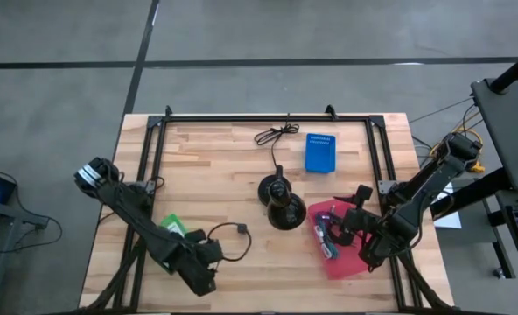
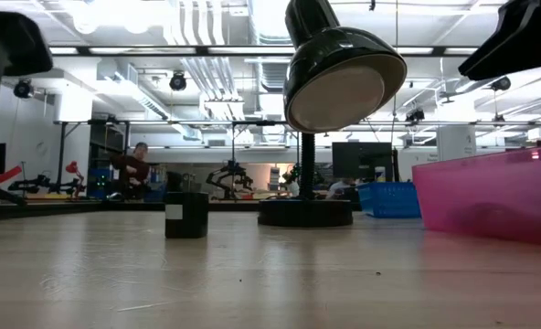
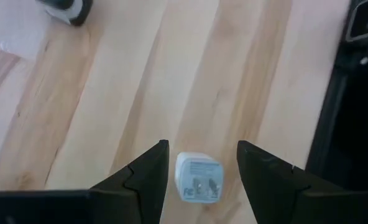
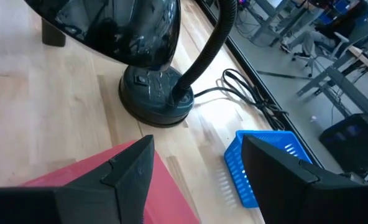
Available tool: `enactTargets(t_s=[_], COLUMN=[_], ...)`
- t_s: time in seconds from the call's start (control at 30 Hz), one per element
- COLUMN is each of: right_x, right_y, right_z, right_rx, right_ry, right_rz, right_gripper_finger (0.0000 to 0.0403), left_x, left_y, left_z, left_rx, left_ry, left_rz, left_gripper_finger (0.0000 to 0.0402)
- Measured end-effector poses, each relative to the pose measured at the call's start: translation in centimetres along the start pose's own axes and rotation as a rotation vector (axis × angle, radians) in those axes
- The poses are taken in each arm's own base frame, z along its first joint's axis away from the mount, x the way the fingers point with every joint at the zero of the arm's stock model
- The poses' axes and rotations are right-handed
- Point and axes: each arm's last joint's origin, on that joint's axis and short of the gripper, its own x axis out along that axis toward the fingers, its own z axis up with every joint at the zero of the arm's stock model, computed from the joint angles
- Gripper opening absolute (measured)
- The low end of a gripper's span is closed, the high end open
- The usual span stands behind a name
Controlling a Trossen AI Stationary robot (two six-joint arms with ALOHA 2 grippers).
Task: Pick and place items into bin
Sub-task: Put the white charger adapter into the blue bin
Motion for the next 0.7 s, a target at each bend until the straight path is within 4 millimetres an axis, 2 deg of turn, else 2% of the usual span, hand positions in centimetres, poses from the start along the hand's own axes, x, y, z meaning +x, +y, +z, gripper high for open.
enactTargets(t_s=[0.4,0.7], right_x=[0.04,0.04], right_y=[0.02,0.04], right_z=[-0.08,-0.07], right_rx=[0.002,0.004], right_ry=[0.0,0.0], right_rz=[0.0,0.001], right_gripper_finger=[0.0228,0.0228], left_x=[-0.08,0.04], left_y=[-0.46,-0.14], left_z=[-0.88,-0.31], left_rx=[0.061,0.063], left_ry=[0.013,0.022], left_rz=[-0.008,-0.009], left_gripper_finger=[0.0173,0.0177])
